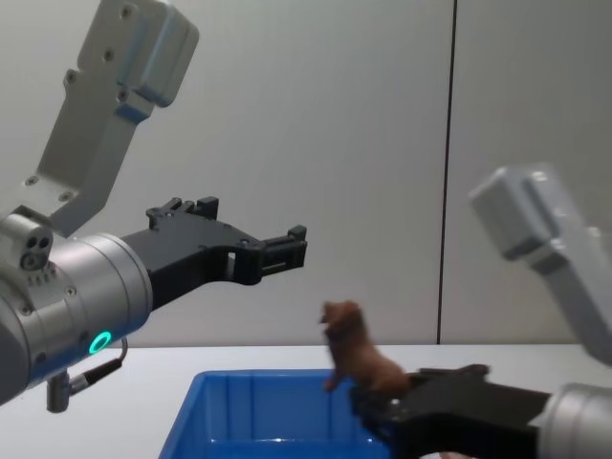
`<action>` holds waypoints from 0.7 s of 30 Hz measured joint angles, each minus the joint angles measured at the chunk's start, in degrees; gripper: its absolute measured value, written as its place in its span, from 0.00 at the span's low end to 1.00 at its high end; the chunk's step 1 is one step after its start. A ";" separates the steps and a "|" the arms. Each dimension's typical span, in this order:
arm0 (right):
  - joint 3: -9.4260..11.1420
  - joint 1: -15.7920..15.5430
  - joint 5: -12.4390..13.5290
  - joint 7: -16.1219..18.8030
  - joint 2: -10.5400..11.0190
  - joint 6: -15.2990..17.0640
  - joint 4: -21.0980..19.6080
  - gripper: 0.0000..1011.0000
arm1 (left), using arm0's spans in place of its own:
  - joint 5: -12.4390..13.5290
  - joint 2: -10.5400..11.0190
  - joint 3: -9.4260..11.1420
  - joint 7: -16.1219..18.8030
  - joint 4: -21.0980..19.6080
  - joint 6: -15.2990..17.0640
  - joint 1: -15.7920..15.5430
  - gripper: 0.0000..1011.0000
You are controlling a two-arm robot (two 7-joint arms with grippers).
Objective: Pick up the two dolls from the table and place them into the box.
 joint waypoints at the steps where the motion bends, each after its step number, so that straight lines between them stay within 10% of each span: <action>1: -0.36 0.63 -0.44 1.10 -0.43 -0.04 0.85 0.29 | 0.00 0.00 0.00 0.00 0.00 0.00 0.00 0.99; 21: -2.40 5.26 -3.44 4.69 -3.61 1.22 7.05 0.88 | 0.00 0.00 0.00 0.00 0.00 0.00 0.00 0.99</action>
